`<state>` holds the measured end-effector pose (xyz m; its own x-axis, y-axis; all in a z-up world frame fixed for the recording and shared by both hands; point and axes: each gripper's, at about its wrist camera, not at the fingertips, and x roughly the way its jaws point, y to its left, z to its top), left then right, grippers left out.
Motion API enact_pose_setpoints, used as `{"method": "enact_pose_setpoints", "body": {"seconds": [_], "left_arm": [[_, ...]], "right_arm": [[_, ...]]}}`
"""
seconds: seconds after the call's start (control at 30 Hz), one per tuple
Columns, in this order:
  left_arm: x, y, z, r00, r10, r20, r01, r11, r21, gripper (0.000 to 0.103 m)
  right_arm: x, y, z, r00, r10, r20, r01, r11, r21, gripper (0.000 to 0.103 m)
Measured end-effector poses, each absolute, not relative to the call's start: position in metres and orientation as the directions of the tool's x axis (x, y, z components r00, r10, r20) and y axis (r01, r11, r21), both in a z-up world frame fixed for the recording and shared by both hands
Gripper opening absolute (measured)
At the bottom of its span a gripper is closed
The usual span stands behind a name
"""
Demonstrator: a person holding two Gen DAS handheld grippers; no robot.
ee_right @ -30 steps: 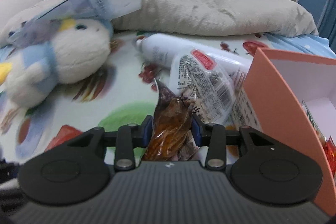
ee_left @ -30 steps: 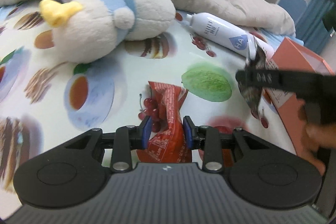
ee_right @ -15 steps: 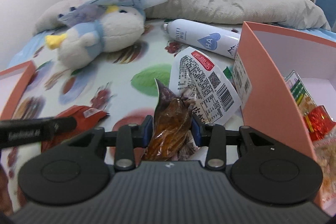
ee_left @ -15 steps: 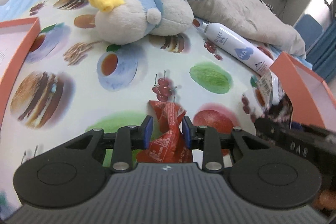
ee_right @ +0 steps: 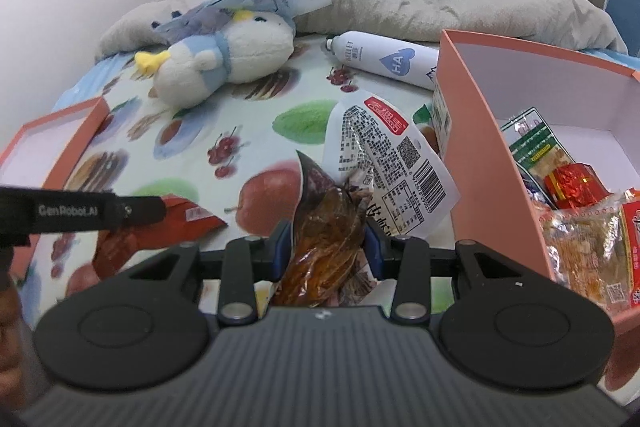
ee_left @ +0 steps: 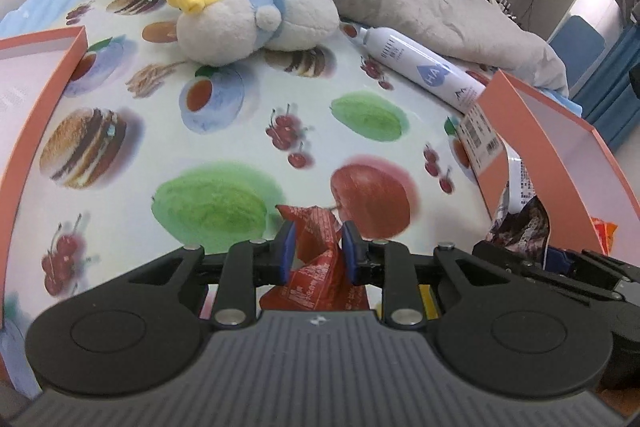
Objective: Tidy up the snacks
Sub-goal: 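Lift both held snacks and carry them over the deep pink box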
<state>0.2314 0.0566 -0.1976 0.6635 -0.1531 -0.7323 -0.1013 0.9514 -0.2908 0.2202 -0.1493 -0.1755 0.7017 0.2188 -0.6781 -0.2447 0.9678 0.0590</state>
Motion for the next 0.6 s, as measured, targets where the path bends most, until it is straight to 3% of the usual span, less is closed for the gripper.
{"method": "enact_pose_setpoints", "body": {"seconds": [0.6], "left_arm": [[0.220,0.064,-0.154,0.717,-0.182,-0.673,-0.085,0.936,-0.343,0.028]], "right_arm": [[0.204,-0.158,-0.136,0.715,0.287,-0.638,-0.291,0.951,0.103,0.041]]}}
